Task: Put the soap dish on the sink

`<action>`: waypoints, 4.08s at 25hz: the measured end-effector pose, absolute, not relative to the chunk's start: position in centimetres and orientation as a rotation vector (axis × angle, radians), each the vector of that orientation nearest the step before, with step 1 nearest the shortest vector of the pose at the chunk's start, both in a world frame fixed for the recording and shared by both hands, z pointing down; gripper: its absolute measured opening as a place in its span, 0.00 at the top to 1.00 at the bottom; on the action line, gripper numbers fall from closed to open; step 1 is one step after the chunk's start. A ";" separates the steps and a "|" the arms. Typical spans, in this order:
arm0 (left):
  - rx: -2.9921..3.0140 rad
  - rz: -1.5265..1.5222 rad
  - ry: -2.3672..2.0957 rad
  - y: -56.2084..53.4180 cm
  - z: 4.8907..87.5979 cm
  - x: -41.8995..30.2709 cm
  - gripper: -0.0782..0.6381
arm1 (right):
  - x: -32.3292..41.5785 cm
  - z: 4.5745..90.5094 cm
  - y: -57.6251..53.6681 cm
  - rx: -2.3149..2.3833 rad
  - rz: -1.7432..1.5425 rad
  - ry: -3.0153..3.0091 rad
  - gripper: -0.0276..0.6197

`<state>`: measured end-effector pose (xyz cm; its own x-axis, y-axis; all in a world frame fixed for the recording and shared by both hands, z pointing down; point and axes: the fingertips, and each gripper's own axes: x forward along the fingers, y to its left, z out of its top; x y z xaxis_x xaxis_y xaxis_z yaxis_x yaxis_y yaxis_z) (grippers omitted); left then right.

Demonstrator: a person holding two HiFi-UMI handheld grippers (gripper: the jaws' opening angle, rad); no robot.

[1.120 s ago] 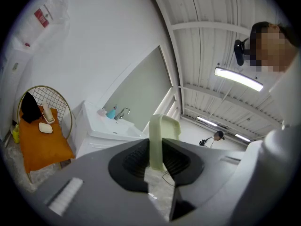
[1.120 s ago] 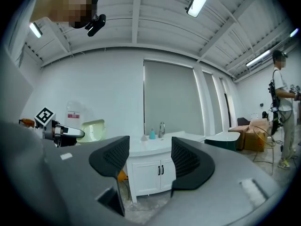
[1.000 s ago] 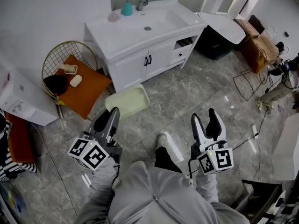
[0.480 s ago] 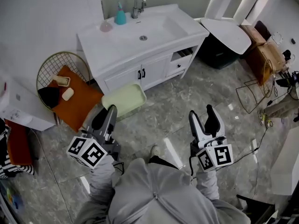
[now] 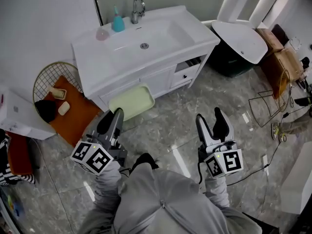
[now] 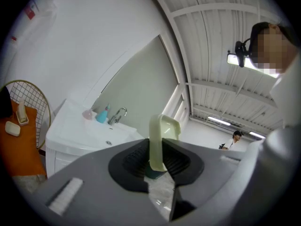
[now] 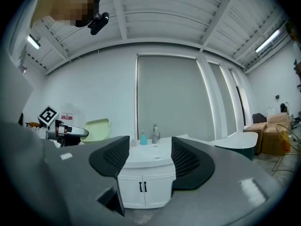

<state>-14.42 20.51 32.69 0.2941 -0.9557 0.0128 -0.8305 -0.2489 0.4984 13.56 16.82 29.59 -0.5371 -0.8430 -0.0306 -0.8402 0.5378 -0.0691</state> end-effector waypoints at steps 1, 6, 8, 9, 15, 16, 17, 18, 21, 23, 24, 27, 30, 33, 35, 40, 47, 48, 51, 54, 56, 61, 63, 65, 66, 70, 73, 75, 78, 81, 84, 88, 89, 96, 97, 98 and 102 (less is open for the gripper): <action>2.156 -0.407 -1.596 19.5 32.8 -14.2 0.71 | 13.6 29.8 15.8 -1.481 -0.077 2.703 0.53; 2.164 -0.404 -1.580 13.6 33.5 -14.5 0.71 | 13.5 30.4 10.5 -1.493 -0.083 2.709 0.53; 2.183 -0.410 -1.563 10.8 33.7 -14.6 0.71 | 13.5 30.6 8.1 -1.514 -0.080 2.700 0.53; 2.190 -0.407 -1.551 9.4 33.7 -14.7 0.71 | 13.4 30.6 7.0 -1.528 -0.077 2.694 0.53; 2.213 -0.407 -1.489 -0.4 33.9 -15.8 0.71 | 11.8 30.2 -1.6 -1.577 -0.065 2.684 0.53; 2.214 -0.402 -1.481 -2.1 33.9 -16.1 0.71 | 11.3 30.0 -3.1 -1.583 -0.064 2.682 0.53; 2.216 -0.396 -1.473 -3.7 34.0 -16.4 0.71 | 11.0 29.9 -4.6 -1.589 -0.063 2.679 0.53; 2.222 -0.390 -1.466 -5.3 34.2 -16.6 0.71 | 10.6 29.7 -6.0 -1.597 -0.063 2.675 0.53; 2.241 -0.362 -1.452 -9.8 35.0 -17.2 0.71 | 9.8 29.2 -9.6 -1.618 -0.058 2.661 0.53; 2.242 -0.347 -1.436 -12.4 35.5 -17.5 0.71 | 9.4 29.1 -11.7 -1.632 -0.054 2.656 0.53; 2.241 -0.339 -1.427 -13.7 35.8 -17.6 0.71 | 9.2 29.2 -12.7 -1.641 -0.055 2.654 0.53; 2.231 -0.314 -1.393 -17.5 37.1 -17.6 0.71 | 8.9 29.9 -15.4 -1.669 -0.075 2.647 0.53; 2.212 -0.300 -1.353 -21.0 38.3 -16.9 0.71 | 9.3 30.4 -17.5 -1.699 -0.095 2.638 0.53; 2.202 -0.272 -1.334 -23.9 39.3 -15.9 0.71 | 10.1 30.7 -19.4 -1.724 -0.105 2.629 0.53; 2.202 -0.253 -1.326 -25.8 39.9 -15.1 0.71 | 10.7 31.0 -20.9 -1.738 -0.113 2.622 0.53; 2.172 -0.214 -1.326 -31.5 42.1 -13.4 0.71 | 11.7 32.3 -25.1 -1.747 -0.144 2.636 0.53; 2.058 -0.139 -1.313 -38.8 46.8 -9.4 0.71 | 14.5 33.2 -31.1 -1.750 -0.177 2.653 0.53; 2.040 -0.131 -1.306 -39.7 47.5 -8.8 0.71 | 14.9 33.4 -31.9 -1.753 -0.185 2.655 0.53; 1.987 -0.124 -1.290 -42.3 49.6 -7.3 0.71 | 16.0 34.1 -34.0 -1.757 -0.207 2.664 0.53; 1.950 -0.105 -1.282 -44.3 51.2 -5.8 0.71 | 17.2 34.5 -35.6 -1.762 -0.230 2.671 0.53; 1.930 -0.090 -1.271 -45.5 52.1 -4.7 0.71 | 18.0 34.9 -36.5 -1.769 -0.247 2.673 0.53; 1.875 -0.047 -1.214 -48.2 54.8 -1.4 0.71 | 20.1 35.9 -38.5 -1.779 -0.288 2.674 0.53; 1.857 -0.022 -1.201 -49.3 55.6 -0.3 0.71 | 20.8 36.2 -39.2 -1.786 -0.304 2.671 0.53; 1.841 0.006 -1.189 -50.2 56.5 0.8 0.71 | 21.5 36.5 -39.9 -1.793 -0.317 2.666 0.53; 1.835 0.021 -1.186 -50.7 56.9 1.2 0.71 | 21.8 36.6 -40.2 -1.795 -0.319 2.662 0.53; 1.812 0.058 -1.173 -52.1 57.9 2.7 0.71 | 23.0 36.7 -41.3 -1.802 -0.325 2.647 0.53; 1.798 0.057 -1.164 -52.9 58.1 3.7 0.71 | 23.8 36.9 -42.1 -1.806 -0.336 2.637 0.53; 1.794 0.056 -1.161 -53.4 58.2 4.2 0.71 | 24.3 37.1 -42.5 -1.809 -0.343 2.633 0.53; 1.785 0.062 -1.166 -54.1 58.5 4.9 0.70 | 24.8 37.4 -43.0 -1.806 -0.351 2.633 0.53; 1.790 0.099 -1.178 -54.5 59.0 5.4 0.70 | 25.2 37.7 -43.5 -1.806 -0.362 2.637 0.53; 1.811 0.142 -1.191 -54.7 59.1 6.0 0.70 | 25.7 37.9 -43.7 -1.808 -0.374 2.636 0.53; 1.876 0.244 -1.204 -54.8 59.1 7.2 0.70 | 26.3 38.3 -43.7 -1.805 -0.385 2.632 0.53; 1.895 0.272 -1.206 -54.8 59.1 7.6 0.69 | 26.4 38.4 -43.7 -1.804 -0.388 2.630 0.53; 1.986 0.414 -1.234 -55.0 59.0 9.2 0.55 | 27.4 38.7 -43.8 -1.811 -0.401 2.621 0.53; 2.002 0.433 -1.237 -55.1 58.9 9.4 0.54 | 27.5 38.7 -43.8 -1.812 -0.402 2.620 0.53; 2.019 0.455 -1.240 -55.1 58.9 9.6 0.53 | 27.5 38.8 -43.9 -1.812 -0.403 2.620 0.53; 2.074 0.550 -1.271 -55.1 58.9 9.9 0.45 | 27.6 38.9 -43.8 -1.807 -0.408 2.615 0.53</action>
<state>9.91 -55.06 58.87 0.4455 -0.6291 0.6370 -0.8950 -0.3304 0.2996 27.65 -43.81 38.89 -0.3627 -0.9113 0.1951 -0.9274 0.3323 -0.1716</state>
